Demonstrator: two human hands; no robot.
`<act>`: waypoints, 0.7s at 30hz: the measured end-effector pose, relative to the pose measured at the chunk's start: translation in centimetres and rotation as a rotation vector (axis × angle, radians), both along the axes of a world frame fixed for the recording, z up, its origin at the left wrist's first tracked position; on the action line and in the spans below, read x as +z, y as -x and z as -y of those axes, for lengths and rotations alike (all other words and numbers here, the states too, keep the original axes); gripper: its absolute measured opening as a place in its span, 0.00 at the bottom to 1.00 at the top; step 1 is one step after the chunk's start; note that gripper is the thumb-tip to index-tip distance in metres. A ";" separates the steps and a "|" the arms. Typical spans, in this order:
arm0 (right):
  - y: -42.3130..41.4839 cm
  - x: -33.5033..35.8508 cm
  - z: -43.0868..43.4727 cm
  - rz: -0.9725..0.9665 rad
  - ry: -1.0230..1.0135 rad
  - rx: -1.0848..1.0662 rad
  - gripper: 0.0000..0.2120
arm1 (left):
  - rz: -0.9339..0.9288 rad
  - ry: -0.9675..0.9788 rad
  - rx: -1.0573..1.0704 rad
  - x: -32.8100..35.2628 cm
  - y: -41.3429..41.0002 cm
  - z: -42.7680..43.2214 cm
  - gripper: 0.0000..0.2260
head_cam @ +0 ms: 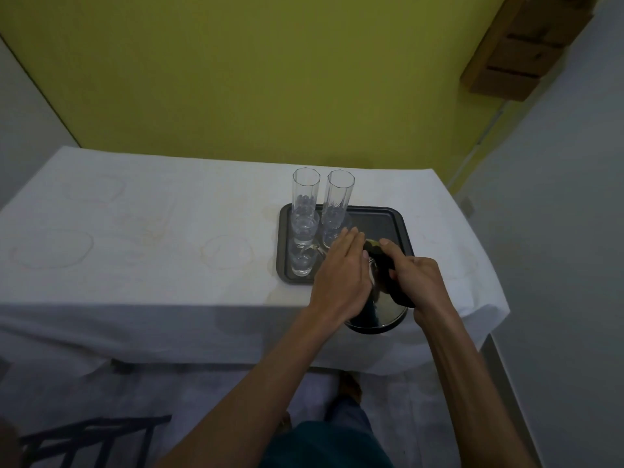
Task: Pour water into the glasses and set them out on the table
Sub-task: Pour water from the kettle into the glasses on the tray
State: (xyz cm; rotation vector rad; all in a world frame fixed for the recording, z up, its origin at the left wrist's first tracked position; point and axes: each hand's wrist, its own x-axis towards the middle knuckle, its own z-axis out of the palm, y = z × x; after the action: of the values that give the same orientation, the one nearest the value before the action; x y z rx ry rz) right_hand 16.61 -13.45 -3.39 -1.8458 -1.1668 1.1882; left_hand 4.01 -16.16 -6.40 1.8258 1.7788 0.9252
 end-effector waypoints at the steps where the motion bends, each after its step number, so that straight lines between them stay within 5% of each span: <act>1: 0.1 0.0 0.1 -0.005 -0.001 0.002 0.27 | 0.002 0.001 0.001 0.0 0.1 0.0 0.21; 21: 0.2 0.2 0.2 -0.036 -0.005 -0.001 0.26 | 0.036 0.006 0.019 0.4 0.0 0.3 0.21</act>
State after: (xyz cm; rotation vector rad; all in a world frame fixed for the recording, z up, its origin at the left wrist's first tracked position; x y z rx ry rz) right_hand 16.36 -13.61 -3.22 -1.8135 -1.1477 1.2114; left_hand 4.01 -16.45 -6.00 1.7800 1.7785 0.9530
